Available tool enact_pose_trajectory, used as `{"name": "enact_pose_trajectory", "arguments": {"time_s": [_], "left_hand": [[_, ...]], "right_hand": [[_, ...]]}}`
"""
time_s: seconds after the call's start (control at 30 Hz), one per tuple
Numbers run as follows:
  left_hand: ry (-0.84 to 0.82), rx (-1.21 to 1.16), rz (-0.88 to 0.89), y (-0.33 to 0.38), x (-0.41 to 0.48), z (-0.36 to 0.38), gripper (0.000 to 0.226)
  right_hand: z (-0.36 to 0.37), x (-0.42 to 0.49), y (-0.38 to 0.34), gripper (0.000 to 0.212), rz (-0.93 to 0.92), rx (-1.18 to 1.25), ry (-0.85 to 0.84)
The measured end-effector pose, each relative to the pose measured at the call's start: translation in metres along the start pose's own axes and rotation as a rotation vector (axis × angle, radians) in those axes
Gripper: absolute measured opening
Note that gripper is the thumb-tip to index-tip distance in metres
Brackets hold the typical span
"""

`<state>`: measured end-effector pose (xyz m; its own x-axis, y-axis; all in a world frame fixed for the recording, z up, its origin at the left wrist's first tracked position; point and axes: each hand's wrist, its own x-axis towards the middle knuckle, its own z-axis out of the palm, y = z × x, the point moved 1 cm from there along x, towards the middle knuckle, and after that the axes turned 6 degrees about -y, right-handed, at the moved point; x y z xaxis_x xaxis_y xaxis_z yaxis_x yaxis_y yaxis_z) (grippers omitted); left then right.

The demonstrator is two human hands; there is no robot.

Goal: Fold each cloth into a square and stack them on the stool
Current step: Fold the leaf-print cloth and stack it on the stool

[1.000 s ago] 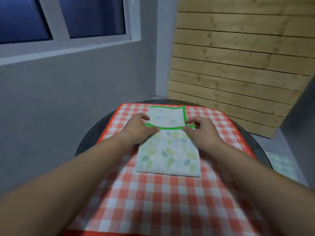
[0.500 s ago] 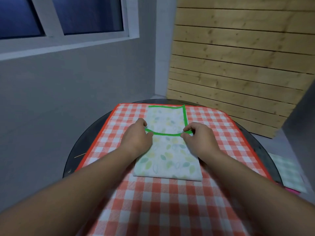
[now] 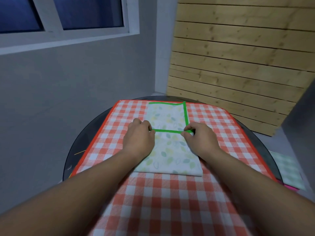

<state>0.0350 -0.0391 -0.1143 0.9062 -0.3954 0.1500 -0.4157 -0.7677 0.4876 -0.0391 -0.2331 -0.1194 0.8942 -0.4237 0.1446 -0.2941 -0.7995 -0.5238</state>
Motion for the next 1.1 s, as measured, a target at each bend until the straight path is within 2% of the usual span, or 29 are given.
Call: {"name": "enact_pose_trajectory", "arguments": {"time_s": [0.17, 0.23, 0.33, 0.43, 0.5, 0.57, 0.7, 0.9, 1.1], "left_hand": [[-0.218, 0.046, 0.041, 0.009, -0.013, -0.02, 0.045], [-0.259, 0.098, 0.086, 0.014, -0.022, -0.03, 0.048], [-0.289, 0.174, 0.215, 0.018, -0.037, -0.035, 0.046], [-0.342, 0.25, 0.321, 0.014, -0.045, -0.025, 0.05], [-0.398, 0.306, 0.316, 0.011, -0.048, -0.018, 0.059], [-0.441, 0.356, 0.296, 0.008, -0.051, -0.011, 0.063], [-0.514, 0.396, 0.225, 0.004, -0.055, -0.004, 0.064], [-0.51, 0.439, 0.183, 0.005, -0.056, -0.003, 0.069], [-0.514, 0.429, 0.16, 0.005, -0.056, -0.002, 0.075]], "right_hand": [[-0.015, -0.003, -0.008, 0.039, 0.052, 0.108, -0.098], [-0.027, -0.009, -0.015, 0.043, 0.032, 0.069, -0.072], [-0.037, -0.035, -0.033, 0.038, -0.145, -0.089, -0.044], [-0.023, -0.063, -0.046, 0.046, -0.352, -0.226, -0.245], [-0.011, -0.074, -0.045, 0.053, -0.365, -0.285, -0.391], [-0.002, -0.077, -0.039, 0.057, -0.349, -0.307, -0.462], [0.004, -0.074, -0.027, 0.061, -0.376, -0.353, -0.493], [-0.005, -0.067, -0.009, 0.072, -0.291, -0.465, -0.531], [-0.016, -0.063, 0.005, 0.071, -0.263, -0.464, -0.534]]}}
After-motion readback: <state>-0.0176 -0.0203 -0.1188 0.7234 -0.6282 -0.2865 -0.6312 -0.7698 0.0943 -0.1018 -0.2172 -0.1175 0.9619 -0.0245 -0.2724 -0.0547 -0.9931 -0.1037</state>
